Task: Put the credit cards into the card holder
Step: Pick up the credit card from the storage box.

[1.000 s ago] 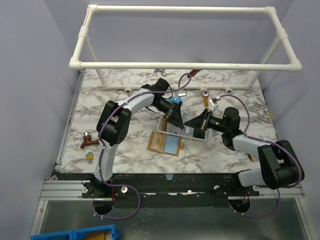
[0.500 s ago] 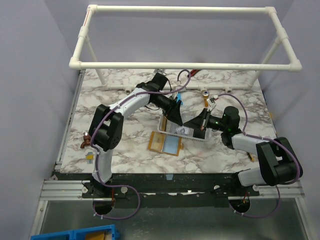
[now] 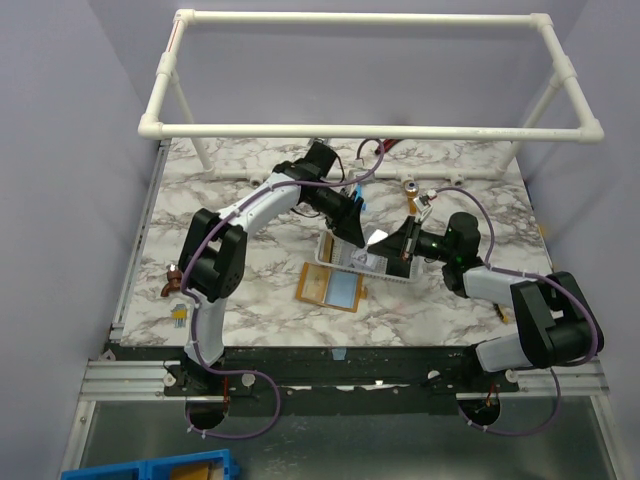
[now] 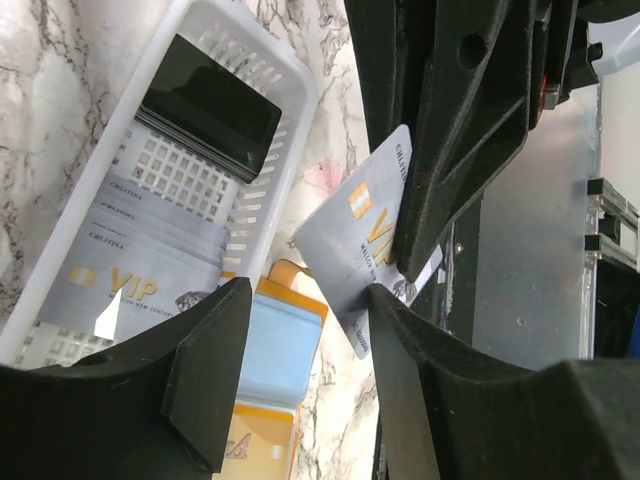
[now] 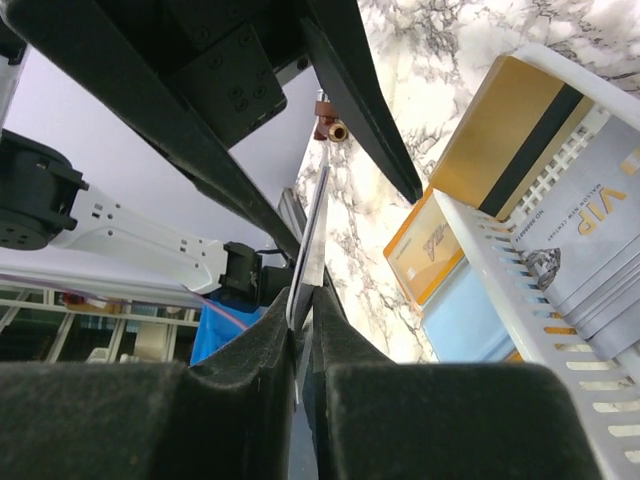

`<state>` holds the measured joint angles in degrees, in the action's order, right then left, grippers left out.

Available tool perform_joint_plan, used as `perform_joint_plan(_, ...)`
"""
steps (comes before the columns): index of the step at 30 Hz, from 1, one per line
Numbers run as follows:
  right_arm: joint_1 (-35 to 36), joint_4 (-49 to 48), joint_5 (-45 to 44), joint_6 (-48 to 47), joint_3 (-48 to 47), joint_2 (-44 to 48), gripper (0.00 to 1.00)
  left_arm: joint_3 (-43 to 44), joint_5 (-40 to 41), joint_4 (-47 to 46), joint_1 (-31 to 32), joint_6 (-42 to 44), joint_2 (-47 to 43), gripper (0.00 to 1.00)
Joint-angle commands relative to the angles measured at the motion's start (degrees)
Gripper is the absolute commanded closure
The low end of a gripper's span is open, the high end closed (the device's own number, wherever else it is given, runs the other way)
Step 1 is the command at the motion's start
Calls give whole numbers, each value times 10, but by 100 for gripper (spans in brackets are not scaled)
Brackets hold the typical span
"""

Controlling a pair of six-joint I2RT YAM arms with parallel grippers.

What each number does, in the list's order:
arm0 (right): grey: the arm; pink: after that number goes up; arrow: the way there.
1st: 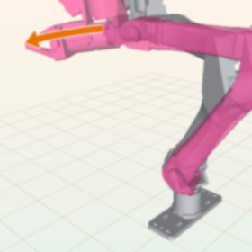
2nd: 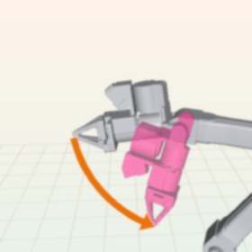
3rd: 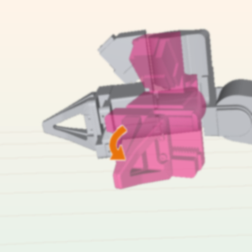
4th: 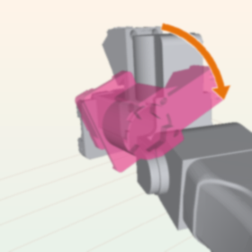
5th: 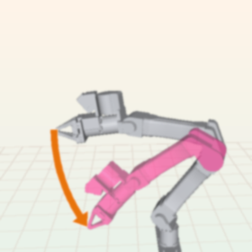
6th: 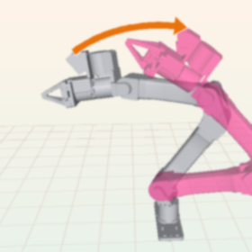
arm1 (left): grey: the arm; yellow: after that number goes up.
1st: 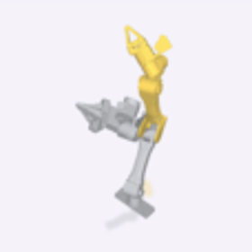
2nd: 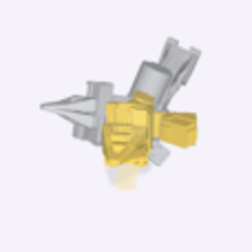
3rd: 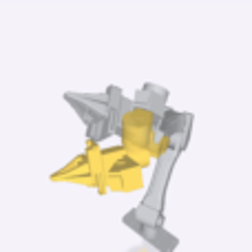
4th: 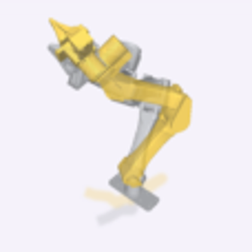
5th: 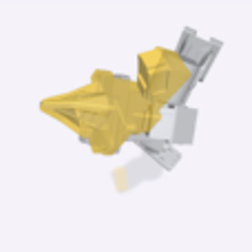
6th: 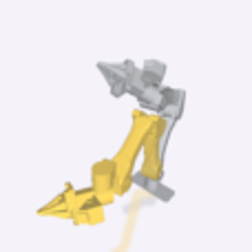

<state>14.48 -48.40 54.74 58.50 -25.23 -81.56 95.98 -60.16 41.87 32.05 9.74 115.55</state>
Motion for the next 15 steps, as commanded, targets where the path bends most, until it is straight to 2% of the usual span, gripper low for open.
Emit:
perform_joint_plan(1, -4, -3, 31, -4, -16, 6, 84, 41, 21, 5, -9, 18, 17, 50)
perform_joint_plan(3, -3, 9, 29, -11, -18, 9, 80, 51, 23, 8, -11, 18, 22, 50)
perform_joint_plan(9, -4, 45, 19, -29, -25, 12, 80, 61, 18, 14, -11, 15, 28, 53)
perform_joint_plan(12, -4, 64, 9, -36, -29, 8, 86, 58, 11, 15, -11, 14, 26, 52)
perform_joint_plan(15, -4, 84, 2, -46, -36, 2, 97, 55, -1, 18, -11, 11, 24, 52)
